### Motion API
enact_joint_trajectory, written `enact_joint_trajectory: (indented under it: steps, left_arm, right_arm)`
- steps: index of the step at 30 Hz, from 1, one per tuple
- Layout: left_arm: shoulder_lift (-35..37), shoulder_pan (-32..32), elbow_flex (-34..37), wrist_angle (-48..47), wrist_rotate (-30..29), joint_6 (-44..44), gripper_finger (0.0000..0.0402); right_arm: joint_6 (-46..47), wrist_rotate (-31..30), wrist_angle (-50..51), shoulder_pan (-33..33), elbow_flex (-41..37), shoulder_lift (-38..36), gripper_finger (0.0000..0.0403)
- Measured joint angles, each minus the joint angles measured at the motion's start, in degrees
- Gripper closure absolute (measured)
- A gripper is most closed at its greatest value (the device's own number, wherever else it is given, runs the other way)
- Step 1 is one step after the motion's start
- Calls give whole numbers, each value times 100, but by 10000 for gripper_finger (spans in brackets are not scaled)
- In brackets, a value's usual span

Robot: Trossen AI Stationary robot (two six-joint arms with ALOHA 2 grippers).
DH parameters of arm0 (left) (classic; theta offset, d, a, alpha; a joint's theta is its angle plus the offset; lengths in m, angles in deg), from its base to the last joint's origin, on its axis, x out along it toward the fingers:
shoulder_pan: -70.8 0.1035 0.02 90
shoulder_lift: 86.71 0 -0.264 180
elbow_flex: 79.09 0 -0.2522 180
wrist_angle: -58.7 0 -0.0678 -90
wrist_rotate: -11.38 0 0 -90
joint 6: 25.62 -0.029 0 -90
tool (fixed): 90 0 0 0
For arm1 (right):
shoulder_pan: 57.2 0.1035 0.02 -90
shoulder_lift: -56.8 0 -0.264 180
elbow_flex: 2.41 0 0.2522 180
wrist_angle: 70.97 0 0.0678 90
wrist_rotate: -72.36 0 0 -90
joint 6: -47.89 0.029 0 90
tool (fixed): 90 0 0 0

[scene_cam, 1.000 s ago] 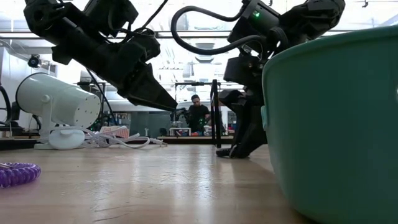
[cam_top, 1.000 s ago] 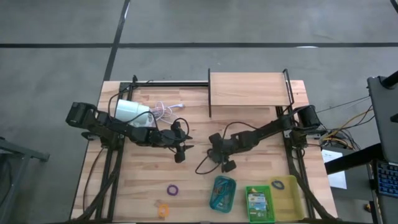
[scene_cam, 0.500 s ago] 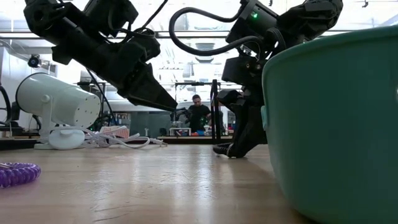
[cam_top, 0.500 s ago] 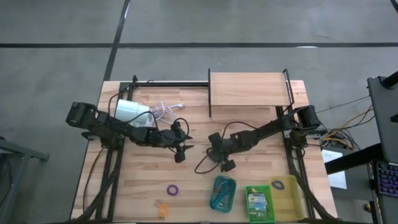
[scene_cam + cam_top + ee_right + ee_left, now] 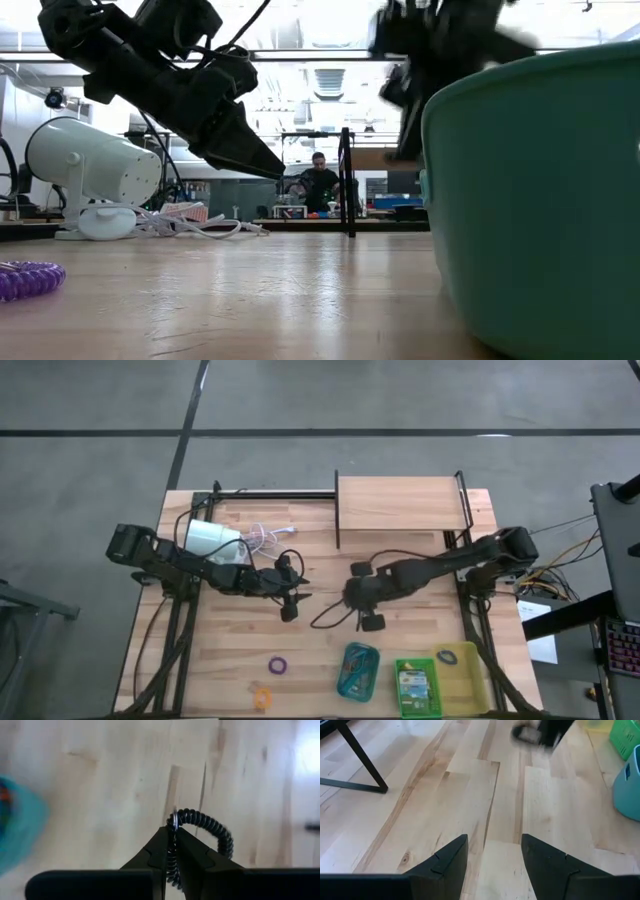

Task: Pick & Place Office Desk Supplies
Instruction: Put the black spring rubberband into the yellow bin

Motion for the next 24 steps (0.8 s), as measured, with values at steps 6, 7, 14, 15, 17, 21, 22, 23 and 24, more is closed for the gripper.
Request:
enact_joint_trajectory:
  steps: [6, 7, 14, 15, 17, 21, 22, 23, 24]
  left_arm:
    - [0, 0, 0, 3, -1, 0, 211]
    - [0, 0, 0, 1, 1, 0, 211]
    - [0, -2, 0, 3, -1, -3, 211]
    - [0, -1, 0, 5, 1, -4, 211]
    - [0, 0, 0, 5, -1, -14, 211]
    - [0, -1, 0, 9, 0, -17, 211]
    - [0, 0, 0, 12, 1, -17, 211]
    - [0, -2, 0, 12, 1, -17, 211]
    - [0, 0, 0, 12, -1, -17, 211]
  right_arm:
    - [1974, 22, 2176, 473, 935, -274, 377]
    - [2395, 23, 2482, 576, 1061, -322, 377]
    - [5105, 97, 3629, 1673, 1226, -717, 376]
    - [5430, 102, 3700, 1882, 1213, -785, 376]
    - [6126, 101, 3800, 2333, 1177, -893, 376]
    - [7542, 55, 3892, 3254, 1067, -976, 376]
    - [7849, 46, 3894, 3463, 1033, -983, 376]
    - [8142, 42, 3884, 3669, 992, -984, 376]
    - [8426, 41, 3887, 3873, 940, -972, 376]
